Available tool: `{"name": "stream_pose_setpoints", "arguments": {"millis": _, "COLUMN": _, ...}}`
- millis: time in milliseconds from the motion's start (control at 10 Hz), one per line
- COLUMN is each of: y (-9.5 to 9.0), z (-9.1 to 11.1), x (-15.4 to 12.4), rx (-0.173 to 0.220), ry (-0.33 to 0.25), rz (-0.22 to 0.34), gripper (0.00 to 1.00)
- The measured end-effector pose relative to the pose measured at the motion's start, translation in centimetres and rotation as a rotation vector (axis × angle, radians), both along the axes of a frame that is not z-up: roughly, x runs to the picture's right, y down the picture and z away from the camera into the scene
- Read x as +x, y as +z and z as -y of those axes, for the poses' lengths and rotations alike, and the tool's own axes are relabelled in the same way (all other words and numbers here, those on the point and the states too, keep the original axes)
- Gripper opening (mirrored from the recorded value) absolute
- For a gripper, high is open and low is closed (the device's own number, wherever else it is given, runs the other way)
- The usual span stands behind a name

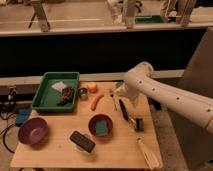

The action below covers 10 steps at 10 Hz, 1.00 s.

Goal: Place fork in table surface

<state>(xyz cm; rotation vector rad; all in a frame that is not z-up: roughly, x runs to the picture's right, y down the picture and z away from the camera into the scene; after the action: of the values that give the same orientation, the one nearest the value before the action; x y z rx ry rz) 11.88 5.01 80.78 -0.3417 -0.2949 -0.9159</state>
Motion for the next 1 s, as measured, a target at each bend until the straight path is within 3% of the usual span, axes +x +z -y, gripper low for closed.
{"name": "stream_pose_setpoints", "arguments": {"millis": 100, "y": 0.7, "z": 0.8, "x": -0.6, "rx": 0.016, "ry": -0.083, "rz": 0.038, "gripper": 0.8}}
{"name": "stream_pose_setpoints", "arguments": {"millis": 400, "y": 2.5, "z": 1.4, "x": -3.5, "rx": 0.028, "ry": -0.224, "rz": 0.108, "gripper": 0.8}}
{"name": "stream_pose_setpoints", "arguments": {"millis": 1000, "y": 7.3, "z": 0.0, "x": -6.1, "rx": 0.017, "ry": -0.342, "rz": 0.169, "gripper": 0.8}}
